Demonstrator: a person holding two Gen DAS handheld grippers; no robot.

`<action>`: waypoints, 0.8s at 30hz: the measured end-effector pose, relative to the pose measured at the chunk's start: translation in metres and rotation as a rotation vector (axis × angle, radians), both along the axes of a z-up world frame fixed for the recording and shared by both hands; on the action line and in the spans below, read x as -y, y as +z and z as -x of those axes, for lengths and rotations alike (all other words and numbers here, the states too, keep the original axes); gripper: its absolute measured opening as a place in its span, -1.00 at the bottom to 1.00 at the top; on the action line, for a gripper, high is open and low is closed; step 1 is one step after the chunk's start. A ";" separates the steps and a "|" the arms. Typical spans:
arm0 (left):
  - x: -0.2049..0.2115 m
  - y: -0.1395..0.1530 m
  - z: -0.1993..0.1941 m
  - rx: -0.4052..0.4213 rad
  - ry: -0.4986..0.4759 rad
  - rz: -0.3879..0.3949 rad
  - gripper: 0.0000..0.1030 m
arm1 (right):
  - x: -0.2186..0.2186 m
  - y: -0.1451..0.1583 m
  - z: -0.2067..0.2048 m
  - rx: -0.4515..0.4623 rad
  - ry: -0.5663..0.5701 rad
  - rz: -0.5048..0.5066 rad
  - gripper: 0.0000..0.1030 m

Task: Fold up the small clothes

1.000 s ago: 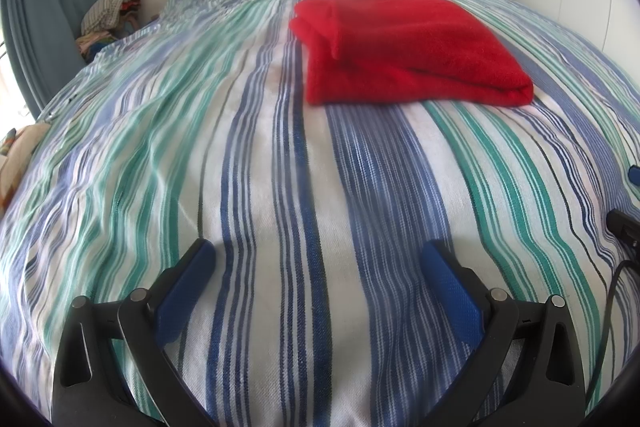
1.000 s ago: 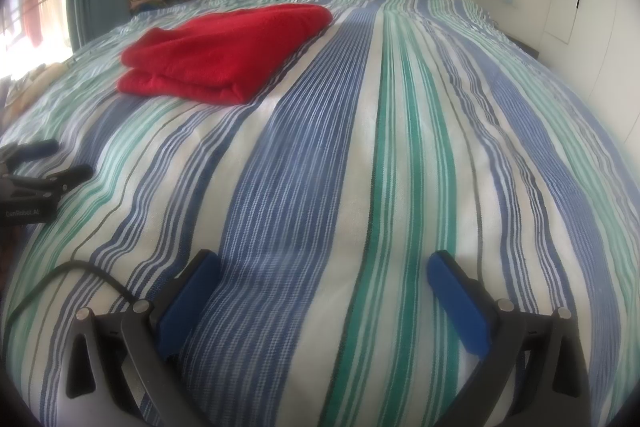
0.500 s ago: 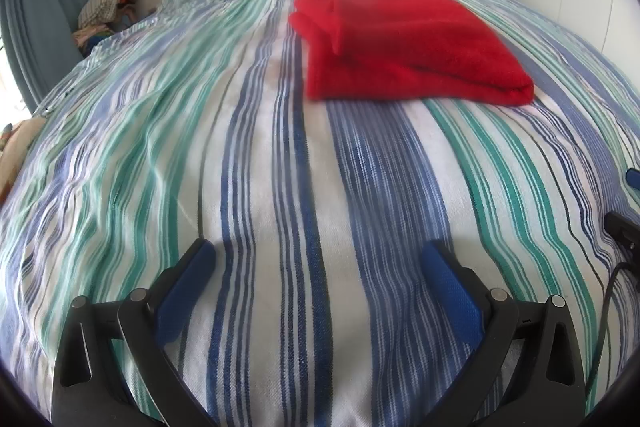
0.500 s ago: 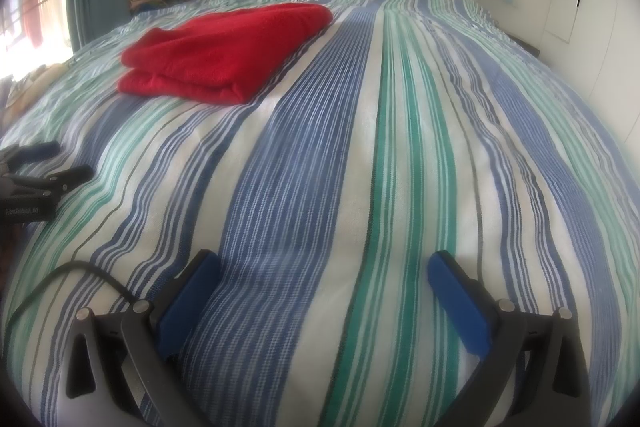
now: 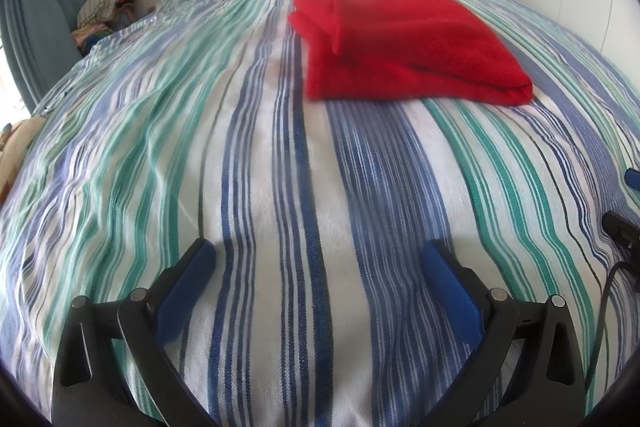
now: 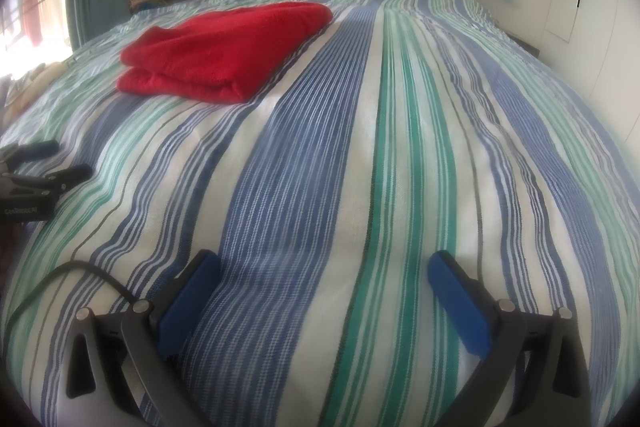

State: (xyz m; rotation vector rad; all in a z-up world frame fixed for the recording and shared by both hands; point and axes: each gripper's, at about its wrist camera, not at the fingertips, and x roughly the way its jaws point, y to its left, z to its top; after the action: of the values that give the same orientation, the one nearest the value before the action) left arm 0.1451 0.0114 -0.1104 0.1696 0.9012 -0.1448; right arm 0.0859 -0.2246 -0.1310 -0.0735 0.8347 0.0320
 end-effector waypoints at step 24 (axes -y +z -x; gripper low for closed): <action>0.007 0.017 -0.221 -0.233 -0.099 0.489 -0.54 | -0.012 0.004 -0.264 -0.110 0.082 -0.608 -0.26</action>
State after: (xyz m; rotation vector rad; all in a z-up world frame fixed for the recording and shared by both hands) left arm 0.3664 0.0047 -0.0935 -0.2636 1.0621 -0.4781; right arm 0.3502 -0.2128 -0.1275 0.4696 0.9009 0.3671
